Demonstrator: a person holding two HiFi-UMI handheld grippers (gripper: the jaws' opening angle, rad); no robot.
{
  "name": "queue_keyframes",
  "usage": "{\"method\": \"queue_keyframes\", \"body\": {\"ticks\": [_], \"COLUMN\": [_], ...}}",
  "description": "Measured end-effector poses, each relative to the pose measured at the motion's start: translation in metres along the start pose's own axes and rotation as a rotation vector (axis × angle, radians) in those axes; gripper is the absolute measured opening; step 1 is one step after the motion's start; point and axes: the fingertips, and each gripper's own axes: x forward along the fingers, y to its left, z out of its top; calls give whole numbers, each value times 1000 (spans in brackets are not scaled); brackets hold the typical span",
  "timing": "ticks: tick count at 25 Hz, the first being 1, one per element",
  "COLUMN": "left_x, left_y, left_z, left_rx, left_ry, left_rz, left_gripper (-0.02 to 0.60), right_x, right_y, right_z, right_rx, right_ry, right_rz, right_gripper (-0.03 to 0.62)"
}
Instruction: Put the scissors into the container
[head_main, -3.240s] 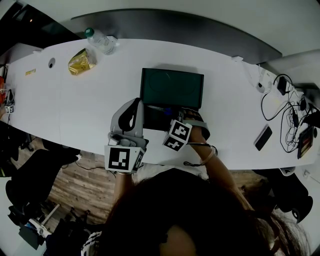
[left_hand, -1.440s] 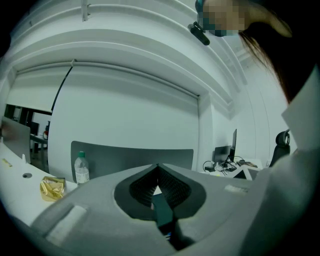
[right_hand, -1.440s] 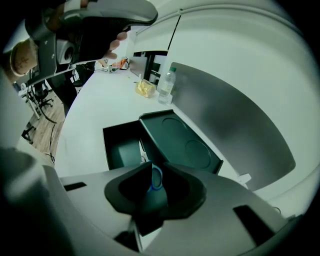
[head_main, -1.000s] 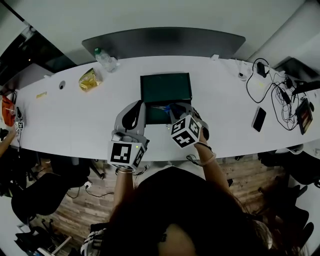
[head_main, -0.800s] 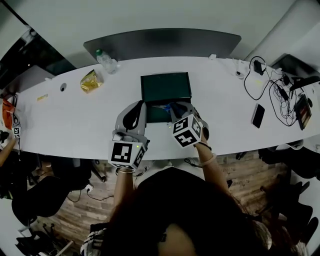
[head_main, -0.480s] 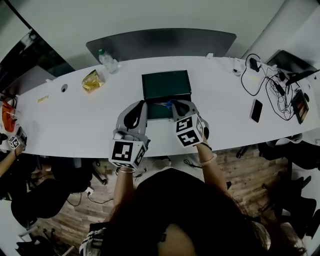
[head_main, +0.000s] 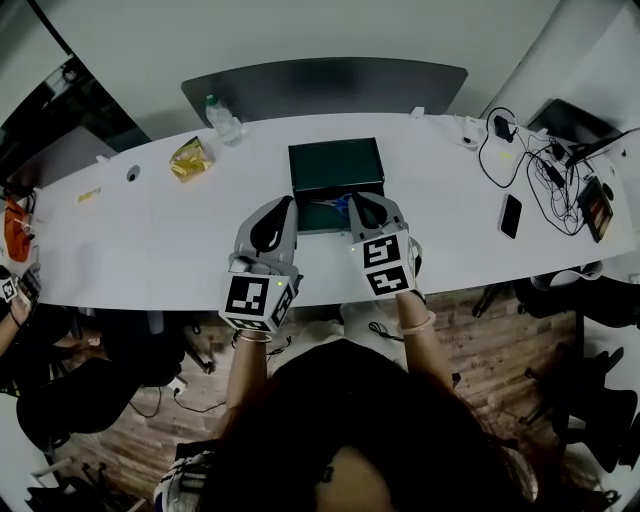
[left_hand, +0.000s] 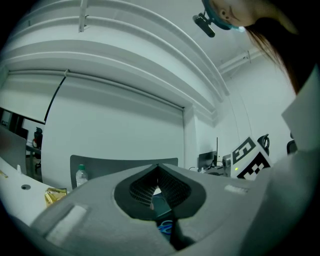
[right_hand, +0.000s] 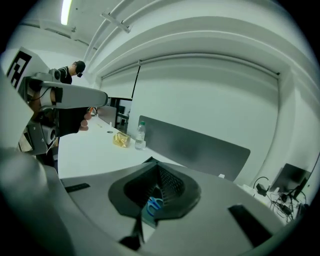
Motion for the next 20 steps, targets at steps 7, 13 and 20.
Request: {"method": "queue_keyframes", "body": {"ticks": [7,13,20], "left_x": [-4,-6,-14], "left_y": [-5,-17,-46], "left_z": [6,9,12], "left_rx": [2,12,35], "left_ry": [-12,-9,4], "left_rz": [28,68,82], "left_gripper": [14,12,13], "right_x": [-22,-43,-77], "right_y": [-4,-14,-22], "right_z": [22,23,20], "right_rx": [7,14,19], "right_ry": [-79,-105,-141], "right_rz": [-10,-19,-6], "right_gripper": [8,8,8]}}
